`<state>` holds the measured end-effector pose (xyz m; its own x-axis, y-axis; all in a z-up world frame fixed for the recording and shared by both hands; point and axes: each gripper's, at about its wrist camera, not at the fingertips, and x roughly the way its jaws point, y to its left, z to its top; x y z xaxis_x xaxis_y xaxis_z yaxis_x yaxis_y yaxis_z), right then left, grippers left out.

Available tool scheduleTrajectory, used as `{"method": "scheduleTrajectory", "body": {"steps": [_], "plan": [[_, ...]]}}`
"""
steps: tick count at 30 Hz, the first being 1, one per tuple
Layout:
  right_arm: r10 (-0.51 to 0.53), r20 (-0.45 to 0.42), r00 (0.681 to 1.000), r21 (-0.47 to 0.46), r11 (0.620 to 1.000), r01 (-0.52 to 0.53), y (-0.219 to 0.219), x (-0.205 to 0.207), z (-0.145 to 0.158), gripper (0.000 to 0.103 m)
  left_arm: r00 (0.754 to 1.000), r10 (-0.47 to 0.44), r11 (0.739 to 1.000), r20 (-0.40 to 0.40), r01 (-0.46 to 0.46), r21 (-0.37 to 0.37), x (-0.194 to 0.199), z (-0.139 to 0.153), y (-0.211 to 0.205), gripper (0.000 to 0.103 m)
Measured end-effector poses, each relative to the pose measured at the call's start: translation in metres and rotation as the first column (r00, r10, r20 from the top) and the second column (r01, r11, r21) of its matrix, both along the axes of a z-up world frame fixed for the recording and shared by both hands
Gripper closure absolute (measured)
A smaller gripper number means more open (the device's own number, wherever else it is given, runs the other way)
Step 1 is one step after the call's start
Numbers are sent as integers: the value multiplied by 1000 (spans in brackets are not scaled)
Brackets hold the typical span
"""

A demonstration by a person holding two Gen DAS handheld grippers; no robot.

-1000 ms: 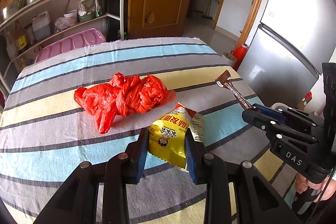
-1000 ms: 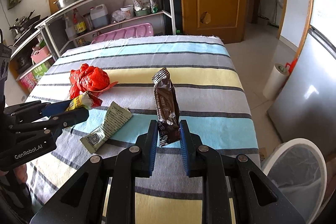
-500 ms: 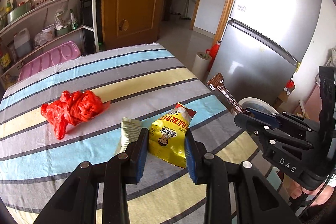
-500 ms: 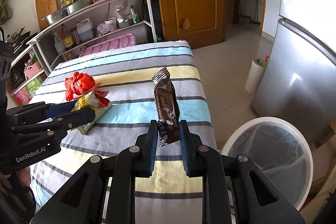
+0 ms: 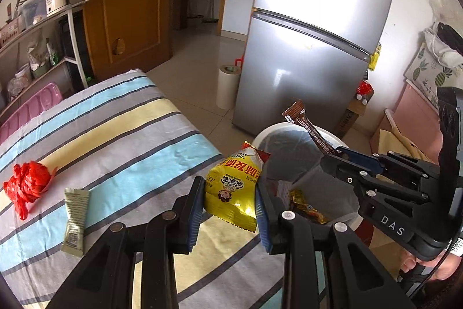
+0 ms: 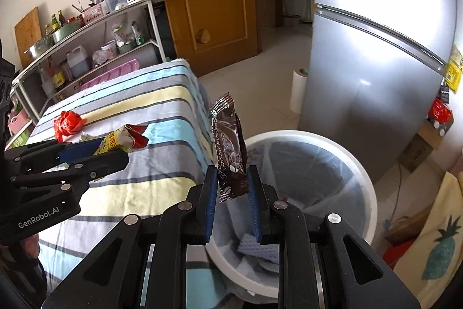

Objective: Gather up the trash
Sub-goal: 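Carry the chocolate wrapper and yellow chip bag over the bin and release both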

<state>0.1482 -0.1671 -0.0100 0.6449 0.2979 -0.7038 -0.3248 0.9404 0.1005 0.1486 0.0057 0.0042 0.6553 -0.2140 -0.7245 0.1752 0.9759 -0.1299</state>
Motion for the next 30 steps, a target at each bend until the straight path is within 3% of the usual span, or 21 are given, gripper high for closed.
{"method": "scheduleTrajectory", "body": {"steps": [13,24,28,30], "plan": [[-157,-46,986,-70,986,154,-76,2,-24,82,987,-150,989,-55,150,-12,26,-19,-88,69],[-210,-111,971,-95,975,200,-98,17,-54,82,982,-156,988,-103,157,3,43,-40,-108,68],[-221,-107,969,-115,971,208,-93,19,-56,81,984,-142,990,-111,143,2,45,-44,-105,55],[-223,-108,969,-121,970,209,-92,19,-57,77,984,-140,990,-113,141,-4,46,-45,-103,53]]}}
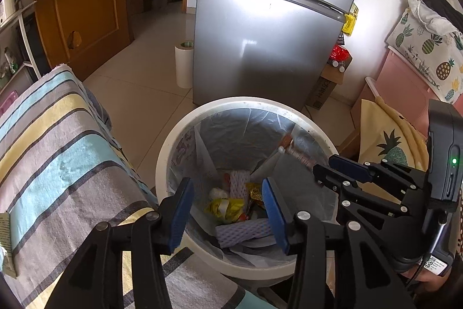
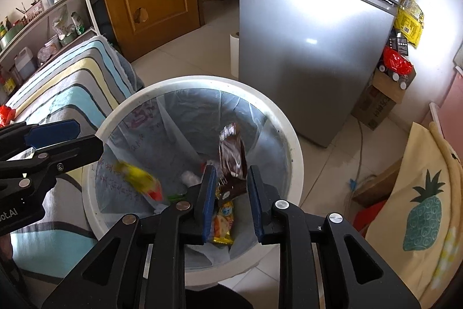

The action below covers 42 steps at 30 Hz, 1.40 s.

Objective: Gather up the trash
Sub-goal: 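Carry the chocolate wrapper and yellow chip bag over the bin and release both, then move both open grippers back over the table toward the red plastic bag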

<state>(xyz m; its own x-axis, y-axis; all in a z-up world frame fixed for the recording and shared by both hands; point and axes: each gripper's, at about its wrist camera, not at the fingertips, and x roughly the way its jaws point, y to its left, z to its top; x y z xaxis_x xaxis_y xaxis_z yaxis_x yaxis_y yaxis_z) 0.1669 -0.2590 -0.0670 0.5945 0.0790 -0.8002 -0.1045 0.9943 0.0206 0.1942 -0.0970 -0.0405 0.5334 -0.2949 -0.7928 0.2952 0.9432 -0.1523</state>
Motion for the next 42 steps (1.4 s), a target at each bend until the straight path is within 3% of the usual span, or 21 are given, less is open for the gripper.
{"method": "scheduleTrajectory", "body": {"steps": [2,3,16,28,36,42], "plan": [[0,4,1000,1,1000,0,0,0,0,62,1000,5,1000,6,-5,10,-1,1,1,53],[0,4,1000,4,1000,0,0,-1,-1,60,1000,3,1000,11,-3,16,-2,1,2,53],[10,45,999,39,999,-12,15,-13,18,60,997,53,999,52,-52,-7,-20,23,35,50],[58,101,993,86,994,-67,63,-27,43,60,973,198,980,120,-199,-6,-57,47,108,50],[167,133,977,115,977,-182,122,-39,55,57,928,341,939,147,-344,-9,-88,54,180,50],[271,123,955,118,951,-285,179,-42,53,57,871,470,881,142,-473,-14,-110,50,248,50]]}}
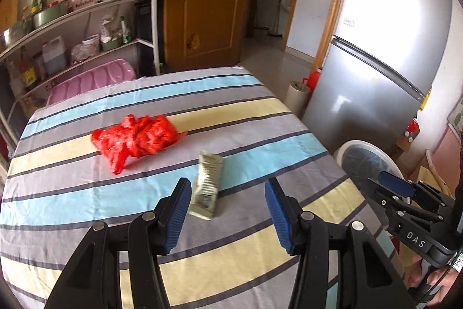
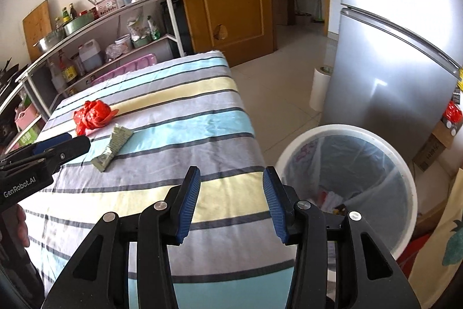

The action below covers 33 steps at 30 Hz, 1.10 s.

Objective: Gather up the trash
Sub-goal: 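Move both open grippers back over the table toward the red plastic bag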

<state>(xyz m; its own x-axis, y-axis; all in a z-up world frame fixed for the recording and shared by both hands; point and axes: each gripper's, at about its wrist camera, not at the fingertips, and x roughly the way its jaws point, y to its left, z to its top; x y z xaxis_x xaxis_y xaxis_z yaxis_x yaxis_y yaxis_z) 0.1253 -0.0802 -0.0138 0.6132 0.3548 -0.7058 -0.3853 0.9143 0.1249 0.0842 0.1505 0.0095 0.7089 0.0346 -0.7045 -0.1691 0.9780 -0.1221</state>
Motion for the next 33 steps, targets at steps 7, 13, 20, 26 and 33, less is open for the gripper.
{"method": "scheduleTrajectory", "body": {"steps": [7,13,20,26,33], "plan": [[123,-23,992,-4,992,-123,70,-3,-5,57,993,114,993,6,-114,-20,-25,-4,69,49],[186,-63,981,3,982,-186,121,3,-12,57,990,140,989,5,-140,-50,-31,-8,108,44],[199,-111,974,31,980,-197,157,18,-24,57,990,141,987,8,-140,-79,-17,-11,136,43],[188,-143,972,19,982,-187,171,30,-36,44,992,126,989,-2,-126,-74,5,-13,146,39],[183,-92,979,-115,974,-193,181,30,-41,44,994,102,986,-26,-105,-131,29,-25,147,39]]}}
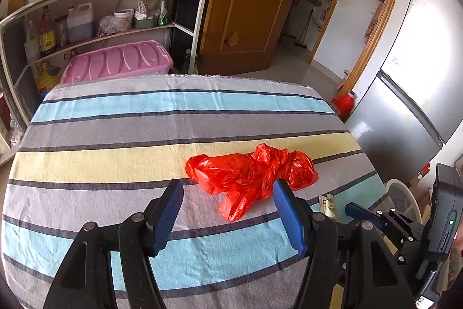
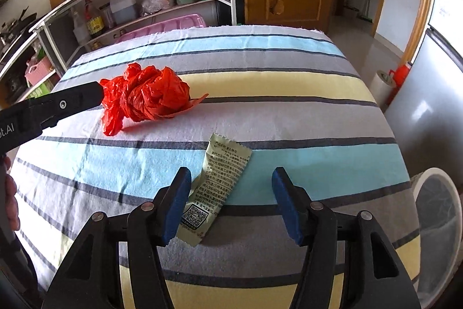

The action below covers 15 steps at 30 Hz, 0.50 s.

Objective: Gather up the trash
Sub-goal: 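Move both open grippers back over the table toward the red plastic bag, then grasp the red plastic bag with the left gripper while the right gripper grasps the green wrapper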

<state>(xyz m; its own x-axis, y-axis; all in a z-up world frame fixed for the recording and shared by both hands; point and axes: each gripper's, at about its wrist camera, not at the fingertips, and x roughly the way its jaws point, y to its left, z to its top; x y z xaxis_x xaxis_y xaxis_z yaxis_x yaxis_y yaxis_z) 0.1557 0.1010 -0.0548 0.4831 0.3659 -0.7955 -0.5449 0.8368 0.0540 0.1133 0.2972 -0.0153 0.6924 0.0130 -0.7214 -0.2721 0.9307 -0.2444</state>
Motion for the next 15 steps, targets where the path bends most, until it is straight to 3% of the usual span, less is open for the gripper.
{"method": "scheduleTrajectory", "body": {"steps": [7,12,15], "plan": [[-12,6,1000,-2,1000,12,-17,9,-1,56,994,-103,994,-38,102,-22,10,-17,-27,39],[-9,7,1000,0,1000,9,-22,12,-1,59,994,-105,981,-34,109,157,5,-4,-38,39],[-9,7,1000,5,1000,8,-22,12,-1,59,991,-130,967,-21,132,219,6,8,-37,32]]}}
